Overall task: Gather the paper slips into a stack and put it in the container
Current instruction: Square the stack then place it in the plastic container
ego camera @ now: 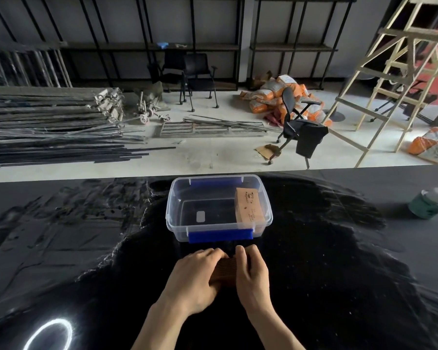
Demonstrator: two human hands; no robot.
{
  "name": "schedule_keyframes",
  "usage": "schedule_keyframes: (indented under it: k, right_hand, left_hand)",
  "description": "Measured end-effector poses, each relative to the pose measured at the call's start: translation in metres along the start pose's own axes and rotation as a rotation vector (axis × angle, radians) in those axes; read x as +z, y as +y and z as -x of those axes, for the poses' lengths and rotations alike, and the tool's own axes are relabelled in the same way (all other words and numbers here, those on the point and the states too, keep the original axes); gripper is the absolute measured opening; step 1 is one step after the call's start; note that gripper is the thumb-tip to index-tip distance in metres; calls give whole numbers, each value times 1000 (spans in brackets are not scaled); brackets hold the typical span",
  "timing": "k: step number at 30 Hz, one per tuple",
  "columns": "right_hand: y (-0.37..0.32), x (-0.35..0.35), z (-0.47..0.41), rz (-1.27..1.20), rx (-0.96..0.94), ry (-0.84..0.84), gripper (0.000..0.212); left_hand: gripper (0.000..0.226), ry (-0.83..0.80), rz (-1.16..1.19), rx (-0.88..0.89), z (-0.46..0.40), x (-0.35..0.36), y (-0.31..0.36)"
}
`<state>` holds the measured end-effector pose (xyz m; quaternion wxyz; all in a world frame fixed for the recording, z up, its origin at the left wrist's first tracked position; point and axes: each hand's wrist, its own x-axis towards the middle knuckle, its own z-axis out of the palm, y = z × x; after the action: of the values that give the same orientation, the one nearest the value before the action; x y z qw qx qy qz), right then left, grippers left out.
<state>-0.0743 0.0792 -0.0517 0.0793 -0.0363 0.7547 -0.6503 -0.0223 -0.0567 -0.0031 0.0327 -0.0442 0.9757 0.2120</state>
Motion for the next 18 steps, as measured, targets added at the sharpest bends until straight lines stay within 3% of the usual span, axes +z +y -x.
schedule_keyframes:
  k: [3,5,7,10,14,18]
  right_hand:
    - [-12,-11,1,-46,32,-60,22]
    - [-18,-21,2,-156,73,-145,31]
    - [-21,-29,2,-263,130,-262,49]
    - [-22,-31,0,-368,160,-362,53]
    - [-32,-27,-1,-323,122,-410,50]
    - [-38,-23,-1,-307,126,-357,44]
  left_hand:
    - [57,17,108,-60,3,-1,-3]
    - [53,87,240,-99,5,-2,-7]
    - [49,170,437,-142,7,-1,-9]
    - [49,279,760,-258,7,2,-9]
    - [47,269,1073,-374,6,1,-3]
    - [37,271,1130,-429,4,-2,1]
